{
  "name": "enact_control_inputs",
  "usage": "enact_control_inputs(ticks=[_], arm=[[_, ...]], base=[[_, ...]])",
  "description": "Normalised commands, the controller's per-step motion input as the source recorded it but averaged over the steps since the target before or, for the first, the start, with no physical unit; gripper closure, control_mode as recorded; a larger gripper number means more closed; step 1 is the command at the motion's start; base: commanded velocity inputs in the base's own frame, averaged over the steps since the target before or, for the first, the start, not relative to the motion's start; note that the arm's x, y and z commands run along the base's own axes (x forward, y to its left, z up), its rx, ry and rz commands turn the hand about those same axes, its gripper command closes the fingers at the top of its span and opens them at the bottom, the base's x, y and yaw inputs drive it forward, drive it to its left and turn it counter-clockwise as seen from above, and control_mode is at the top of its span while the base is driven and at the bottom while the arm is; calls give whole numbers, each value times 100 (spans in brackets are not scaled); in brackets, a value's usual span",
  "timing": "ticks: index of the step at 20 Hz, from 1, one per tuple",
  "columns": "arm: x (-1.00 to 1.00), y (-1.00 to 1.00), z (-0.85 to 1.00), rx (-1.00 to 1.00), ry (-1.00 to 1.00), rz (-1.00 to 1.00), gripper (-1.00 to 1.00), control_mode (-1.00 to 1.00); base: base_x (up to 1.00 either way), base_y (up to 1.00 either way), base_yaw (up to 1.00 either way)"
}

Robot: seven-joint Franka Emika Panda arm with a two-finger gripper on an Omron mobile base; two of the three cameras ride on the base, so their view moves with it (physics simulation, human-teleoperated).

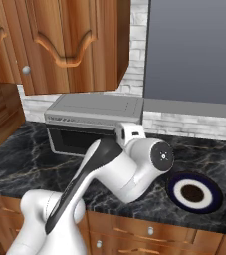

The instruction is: Pull the toaster oven rack outwards. Pick up the baguette from the plate and place it on the toaster oven rack. Close the toaster oven door fully and set the temperature to the lowest setting.

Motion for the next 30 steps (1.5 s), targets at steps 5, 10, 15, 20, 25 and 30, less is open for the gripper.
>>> enact_control_inputs(ticks=[5,10,15,20,25,30], arm=[[27,18,-21,0,-2,3,-100,-100],[31,16,-36,-1,-6,2,-100,-100],[36,24,-30,-3,-6,3,-100,-100],[32,32,-20,-7,-2,4,-100,-100],[18,38,-20,-14,0,1,-100,-100],[28,40,-27,-14,0,0,-100,-100]], base=[[0,0,0],[0,0,0],[0,0,0],[0,0,0],[0,0,0],[0,0,0]])
